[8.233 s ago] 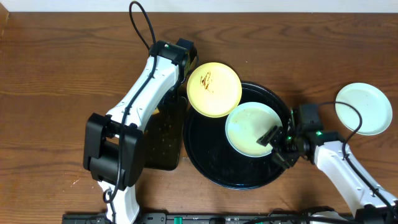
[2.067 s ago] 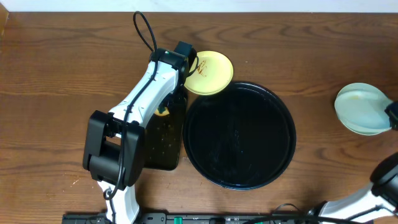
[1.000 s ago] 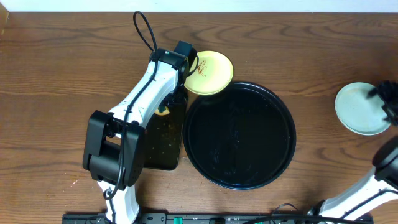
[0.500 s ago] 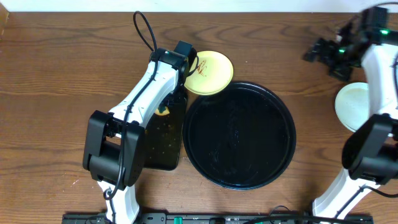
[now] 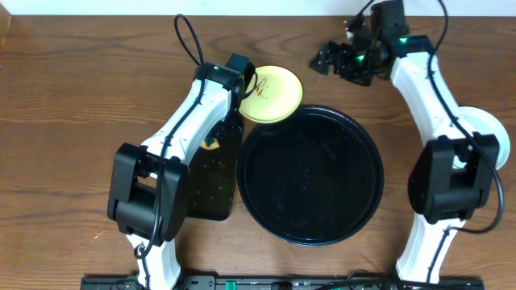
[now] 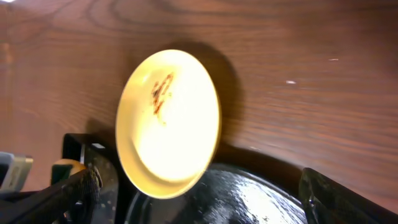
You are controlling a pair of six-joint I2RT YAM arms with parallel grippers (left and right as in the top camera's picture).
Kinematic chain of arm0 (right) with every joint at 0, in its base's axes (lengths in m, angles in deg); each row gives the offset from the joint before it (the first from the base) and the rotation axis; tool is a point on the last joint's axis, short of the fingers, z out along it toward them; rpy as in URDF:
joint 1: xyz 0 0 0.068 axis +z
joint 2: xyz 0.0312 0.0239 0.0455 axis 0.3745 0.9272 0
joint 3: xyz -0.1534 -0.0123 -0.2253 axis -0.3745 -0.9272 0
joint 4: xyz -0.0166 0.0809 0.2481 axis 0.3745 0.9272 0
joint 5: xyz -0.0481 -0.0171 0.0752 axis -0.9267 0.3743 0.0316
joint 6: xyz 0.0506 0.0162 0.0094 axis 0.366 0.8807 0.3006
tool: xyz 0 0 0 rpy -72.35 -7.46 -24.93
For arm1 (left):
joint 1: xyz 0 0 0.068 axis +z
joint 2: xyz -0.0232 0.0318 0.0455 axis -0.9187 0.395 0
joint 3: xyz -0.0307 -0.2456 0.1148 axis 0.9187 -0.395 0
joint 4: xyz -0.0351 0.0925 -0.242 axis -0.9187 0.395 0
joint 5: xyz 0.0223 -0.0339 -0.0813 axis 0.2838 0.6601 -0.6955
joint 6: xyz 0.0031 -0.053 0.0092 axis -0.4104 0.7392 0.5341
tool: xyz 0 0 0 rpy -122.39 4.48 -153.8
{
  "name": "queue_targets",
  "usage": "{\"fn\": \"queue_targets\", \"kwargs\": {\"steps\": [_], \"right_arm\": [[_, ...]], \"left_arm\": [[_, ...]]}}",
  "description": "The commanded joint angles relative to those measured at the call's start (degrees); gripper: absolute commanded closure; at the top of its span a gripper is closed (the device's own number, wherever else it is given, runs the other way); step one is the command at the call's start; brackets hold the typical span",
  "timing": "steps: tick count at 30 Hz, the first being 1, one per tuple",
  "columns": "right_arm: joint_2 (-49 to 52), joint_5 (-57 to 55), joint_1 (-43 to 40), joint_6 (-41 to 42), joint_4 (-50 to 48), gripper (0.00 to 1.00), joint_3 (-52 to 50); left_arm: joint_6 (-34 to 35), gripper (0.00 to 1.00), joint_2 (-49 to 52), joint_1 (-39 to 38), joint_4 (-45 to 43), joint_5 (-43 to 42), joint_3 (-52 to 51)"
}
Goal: Clean dirty plates on tray and stack at the side
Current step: 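Release the plate and move right gripper toward the yellow plate, then grip the rim of the stained yellow plate with right gripper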
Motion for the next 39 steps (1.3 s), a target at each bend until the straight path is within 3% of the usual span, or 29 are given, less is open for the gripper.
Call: {"fn": "queue_targets", "kwargs": {"steps": [1,13,39], "right_arm": [[4.28,7.19,0.04,2.49,-1.49,0.01,0.09],[11.43,10.14,0.68,7.3,-3.58,0.01,0.09],[14.8,8.41,5.31,14.49,-8.02,0.01,0.04]], "left_arm": [[-1.25,0.92,-0.31,0.35,0.17,0.13,-0.57],[-1.44,0.92,-0.31,0.35,0.37,0.13,-0.57],[-1.46,0.92,-0.31,0.35,1.01,0.15,-0.57]]}}
